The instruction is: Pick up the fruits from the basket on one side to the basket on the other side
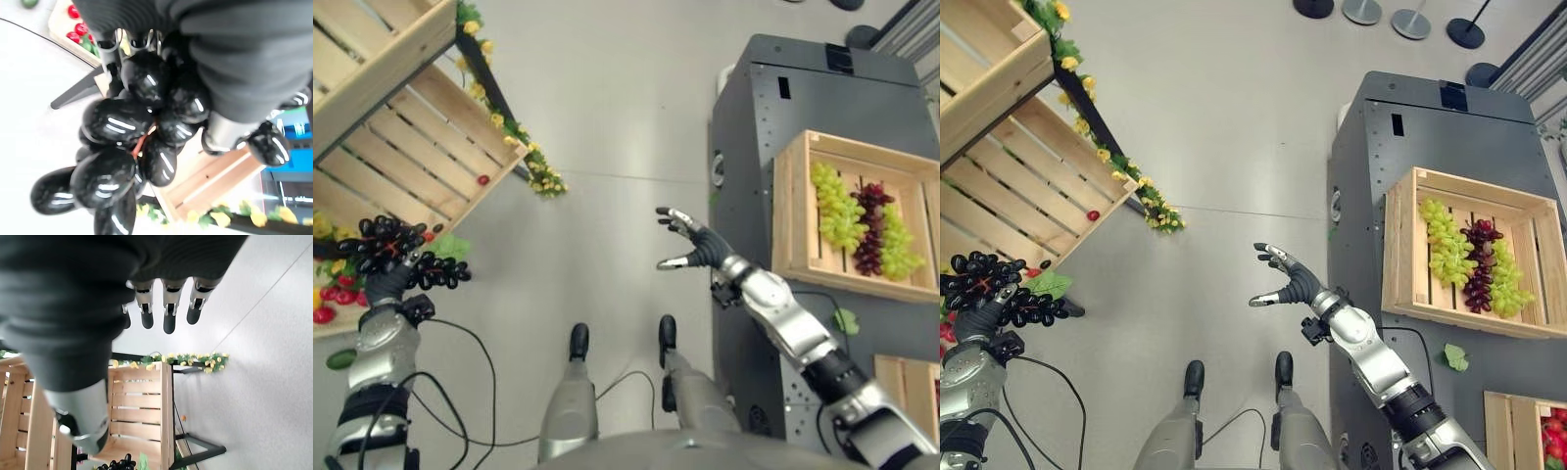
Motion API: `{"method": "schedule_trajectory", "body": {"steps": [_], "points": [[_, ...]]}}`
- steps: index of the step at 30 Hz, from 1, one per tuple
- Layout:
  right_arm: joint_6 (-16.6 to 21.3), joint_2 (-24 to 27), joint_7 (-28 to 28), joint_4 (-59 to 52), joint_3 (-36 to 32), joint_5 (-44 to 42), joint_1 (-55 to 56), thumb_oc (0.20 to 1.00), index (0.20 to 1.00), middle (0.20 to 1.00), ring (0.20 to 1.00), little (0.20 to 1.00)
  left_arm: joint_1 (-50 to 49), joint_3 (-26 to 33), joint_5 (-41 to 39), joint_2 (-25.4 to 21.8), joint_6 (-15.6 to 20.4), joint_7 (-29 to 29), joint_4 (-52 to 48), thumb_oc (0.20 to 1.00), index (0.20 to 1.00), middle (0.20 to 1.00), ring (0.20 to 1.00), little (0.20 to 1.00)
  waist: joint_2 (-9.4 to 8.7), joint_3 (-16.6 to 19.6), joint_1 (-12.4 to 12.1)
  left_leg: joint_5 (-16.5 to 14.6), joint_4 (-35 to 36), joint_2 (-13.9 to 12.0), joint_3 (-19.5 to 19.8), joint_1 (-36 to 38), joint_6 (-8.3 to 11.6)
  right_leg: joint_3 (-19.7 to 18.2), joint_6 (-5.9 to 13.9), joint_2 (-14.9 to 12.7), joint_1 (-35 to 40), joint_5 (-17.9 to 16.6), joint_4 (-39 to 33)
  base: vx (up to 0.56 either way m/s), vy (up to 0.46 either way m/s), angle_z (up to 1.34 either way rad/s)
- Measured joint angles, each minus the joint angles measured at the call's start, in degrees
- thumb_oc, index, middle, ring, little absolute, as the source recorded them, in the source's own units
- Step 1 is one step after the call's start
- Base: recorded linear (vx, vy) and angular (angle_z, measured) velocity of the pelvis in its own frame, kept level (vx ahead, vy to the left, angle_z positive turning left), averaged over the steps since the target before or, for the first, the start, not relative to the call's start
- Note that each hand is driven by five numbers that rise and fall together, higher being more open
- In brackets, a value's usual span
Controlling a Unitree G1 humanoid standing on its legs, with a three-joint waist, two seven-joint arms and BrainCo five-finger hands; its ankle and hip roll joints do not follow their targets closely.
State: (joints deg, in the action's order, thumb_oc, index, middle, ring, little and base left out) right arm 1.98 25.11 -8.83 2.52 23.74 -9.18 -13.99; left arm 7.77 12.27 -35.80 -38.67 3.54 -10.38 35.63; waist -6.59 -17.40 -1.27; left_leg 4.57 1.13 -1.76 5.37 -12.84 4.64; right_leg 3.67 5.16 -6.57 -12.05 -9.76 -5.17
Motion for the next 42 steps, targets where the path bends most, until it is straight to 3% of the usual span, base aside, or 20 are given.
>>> {"method": "schedule_trajectory", "body": {"steps": [3, 4, 6, 8, 9, 11, 15, 18, 20, 21, 22, 25, 26, 27, 29, 30, 34, 42], "points": [[-0.02, -0.71, 0.49, 0.06, -0.04, 0.02, -0.14, 1.000, 1.000, 1.000, 1.000, 1.000, 1.94, -1.12, 0.07, 0.00, 0.00, -0.08, -0.62, 0.200, 0.200, 0.200, 0.200, 0.200, -0.27, -1.49, -1.45, -0.37, -1.40, 0.36, 1.49, -0.89, -0.11, 0.90, 0.04, -0.18, 0.35, -0.01, 0.47, -0.03, 0.081, 0.31], [-0.03, -1.23, 0.66, 0.28, -0.22, 0.02, -1.53, 1.000, 1.000, 1.000, 1.000, 1.000, 2.03, -1.26, 0.11, 0.03, 0.06, -0.31, -0.88, 0.200, 0.200, 0.200, 0.200, 0.200, 1.13, -4.24, -1.18, -0.96, -3.24, -0.31, 2.98, -1.00, -0.46, 1.58, 0.07, 0.36, 0.14, 0.01, 4.52, -0.04, 0.025, 0.30], [-0.06, -1.34, 0.82, 0.24, -0.39, 0.02, -0.71, 1.000, 1.000, 1.000, 1.000, 1.000, 2.63, -2.31, 0.14, 0.03, 0.06, -0.31, -1.00, 0.200, 0.200, 0.200, 0.200, 0.200, 1.56, -4.86, -1.09, -0.92, -3.45, -0.47, 4.35, -0.93, -0.48, 1.46, 0.80, 0.45, -0.45, 0.77, 7.65, 0.04, 0.052, 0.49], [0.01, -1.26, 1.18, 0.01, -0.97, 0.02, 1.67, 1.000, 1.000, 1.000, 1.000, 1.000, 4.93, -4.76, 0.21, 0.26, 0.06, -0.43, -1.50, 0.200, 0.200, 0.200, 0.200, 0.200, 2.53, -5.18, 0.62, 0.00, -3.48, -0.31, 9.66, -1.37, -0.36, -6.67, 1.50, 5.27, 0.31, 9.60, 10.68, 0.09, 0.038, 1.06], [0.03, -1.28, 1.14, -0.31, -1.12, 0.03, 3.06, 1.000, 1.000, 1.000, 1.000, 1.000, 5.37, -5.22, 0.30, 0.45, 0.28, -0.11, -3.04, 0.200, 0.200, 0.200, 0.200, 0.200, 0.77, -4.15, 0.60, 1.16, -2.48, 0.80, 9.86, -2.14, 0.37, -9.51, -2.95, 7.63, -0.06, 11.76, 11.08, 0.09, -0.029, 1.02], [-0.04, -1.75, 1.16, -0.26, -1.58, 0.01, 4.09, 1.000, 1.000, 1.000, 1.000, 1.000, 4.29, -5.73, 0.64, 1.46, 0.34, -0.02, -3.01, 0.200, 0.200, 0.200, 0.200, 0.200, 1.05, -4.29, 0.19, 1.43, -1.58, 0.40, 10.47, -2.17, 0.64, -10.78, -2.71, 8.64, -0.23, 11.74, 11.20, 0.09, -0.057, 0.31], [-0.28, -1.03, 1.09, -0.93, -2.93, 0.00, 6.64, 1.000, 1.000, 1.000, 1.000, 1.000, 1.76, -6.12, 1.33, 3.58, -0.49, 0.37, -4.30, 0.200, 0.200, 0.200, 0.200, 0.200, 1.53, -4.17, 0.58, 2.77, 0.29, 0.18, 11.57, -0.52, 1.17, -9.54, -3.57, 8.30, 2.93, 9.98, 7.65, 0.03, -0.011, 0.05], [-0.27, -0.79, 1.06, -1.01, -4.31, -0.02, 7.15, 1.000, 1.000, 1.000, 1.000, 1.000, 0.59, -6.51, 1.34, 4.70, -0.52, 1.08, -7.22, 0.200, 0.200, 0.200, 0.200, 0.200, 1.65, -4.12, 0.21, 2.79, 0.34, 0.40, 9.41, 1.05, 1.11, -7.95, -3.34, 7.60, 4.05, 9.43, 6.38, -0.02, -0.011, -0.14], [-0.20, 0.66, 1.07, -1.40, -7.45, -0.56, 7.68, 1.000, 1.000, 1.000, 1.000, 1.000, 2.79, -7.33, 1.36, 6.32, -0.52, 2.06, -7.50, 0.200, 0.200, 0.200, 0.200, 0.200, 3.63, -4.36, 2.02, 2.16, -5.81, 2.82, 6.97, -2.59, 1.97, -4.54, -3.26, 5.97, 3.80, 10.65, 8.14, -0.08, -0.013, 0.49], [-0.21, 1.25, 1.08, -1.38, -7.81, -0.56, 8.13, 1.000, 1.000, 1.000, 1.000, 1.000, 3.53, -7.33, 1.35, 6.90, -0.50, 2.08, -7.85, 0.200, 0.200, 0.200, 0.200, 0.200, 4.17, -4.25, 1.96, 1.84, -6.06, 2.83, 6.60, -2.54, 2.36, -4.49, -3.14, 5.85, 3.61, 11.17, 8.90, -0.03, 0.000, 0.30], [-0.20, 2.00, 1.04, -1.38, -8.46, -0.56, 8.67, 1.000, 1.000, 1.000, 1.000, 1.000, 4.03, -7.38, 1.36, 7.65, -0.43, 2.09, -7.96, 0.200, 0.200, 0.200, 0.200, 0.200, 4.99, -4.07, 2.17, 1.38, -6.43, 2.27, 6.00, -2.55, 2.99, -4.56, -3.03, 5.91, 2.99, 12.14, 10.55, 0.00, 0.012, -0.06], [-0.23, 2.60, 1.14, -1.31, -10.53, -0.54, 10.02, 1.000, 1.000, 1.000, 1.000, 1.000, 4.81, -7.41, 1.36, 9.10, -0.44, 2.09, -8.03, 0.200, 0.200, 0.200, 0.200, 0.200, 6.72, -3.52, 2.50, 0.39, -5.27, 0.10, 0.75, -2.76, 2.51, -4.16, -3.90, 5.63, 1.77, 13.42, 13.97, 0.12, 0.051, 0.13], [-0.28, 2.55, 1.14, -1.44, -11.66, -0.53, 11.64, 1.000, 1.000, 1.000, 1.000, 1.000, 4.78, -7.49, 1.38, 9.73, -0.48, 2.16, -8.03, 0.200, 0.200, 0.200, 0.200, 0.200, 7.07, -3.15, 2.40, -1.45, -4.40, -1.58, -4.72, -2.76, 1.09, -3.20, -4.08, 5.34, 2.11, 12.94, 13.69, 0.18, 0.018, 0.25], [-0.28, 2.79, 1.21, -1.37, -12.01, -0.53, 12.80, 1.000, 1.000, 1.000, 1.000, 1.000, 4.77, -7.61, 1.38, 9.95, -0.48, 2.18, -7.99, 0.200, 0.200, 0.200, 0.200, 0.200, 7.31, -2.90, 3.17, -1.39, -4.34, -2.04, -5.69, -2.83, 1.02, -2.86, -4.05, 5.45, 2.23, 13.04, 13.67, 0.21, 0.045, 0.29], [-0.22, 2.69, 1.35, 0.02, -12.66, -0.53, 14.59, 1.000, 1.000, 1.000, 1.000, 1.000, 4.37, -7.69, 1.38, 10.15, -0.47, 2.09, -7.65, 0.200, 0.200, 0.200, 0.200, 0.200, 7.87, -2.47, 3.67, 0.25, -3.69, -2.24, -4.97, -2.36, -0.50, -2.54, -4.17, 5.88, 2.45, 13.55, 12.96, 0.17, 0.081, -0.02], [-0.19, 2.59, 1.77, 1.93, -12.70, -0.51, 15.97, 1.000, 1.000, 1.000, 1.000, 1.000, 3.61, -7.71, 1.38, 10.27, -0.47, 2.02, -7.51, 0.200, 0.200, 0.200, 0.200, 0.200, 8.04, -2.31, 3.45, 2.50, -3.88, -2.36, -2.93, -1.80, -1.11, -3.09, -4.15, 6.48, 2.88, 13.50, 12.88, 0.11, 0.116, -0.23], [-0.30, 2.64, 2.42, 2.76, -14.31, -0.49, 17.21, 1.000, 1.000, 1.000, 1.000, 1.000, 3.04, -8.16, 1.38, 10.92, -0.50, 1.94, -7.45, 0.200, 0.200, 0.200, 0.200, 0.200, 8.01, -2.20, 4.02, 3.68, -2.05, -1.93, -3.30, -0.68, -1.52, -3.27, -3.89, 6.17, 3.39, 12.64, 12.15, 0.03, 0.122, -0.11], [-0.26, 1.15, 3.29, 4.36, -13.55, -0.45, 15.21, 1.000, 1.000, 1.000, 1.000, 1.000, 6.46, -8.39, 1.37, 8.89, -0.49, 1.42, -6.46, 0.200, 0.200, 0.200, 0.200, 0.200, 7.76, -1.92, 4.96, 4.97, 2.98, -1.70, -4.86, 0.34, -1.85, -6.28, -2.96, 5.83, 3.84, 7.40, 4.05, 0.02, 0.143, -0.27]]}}
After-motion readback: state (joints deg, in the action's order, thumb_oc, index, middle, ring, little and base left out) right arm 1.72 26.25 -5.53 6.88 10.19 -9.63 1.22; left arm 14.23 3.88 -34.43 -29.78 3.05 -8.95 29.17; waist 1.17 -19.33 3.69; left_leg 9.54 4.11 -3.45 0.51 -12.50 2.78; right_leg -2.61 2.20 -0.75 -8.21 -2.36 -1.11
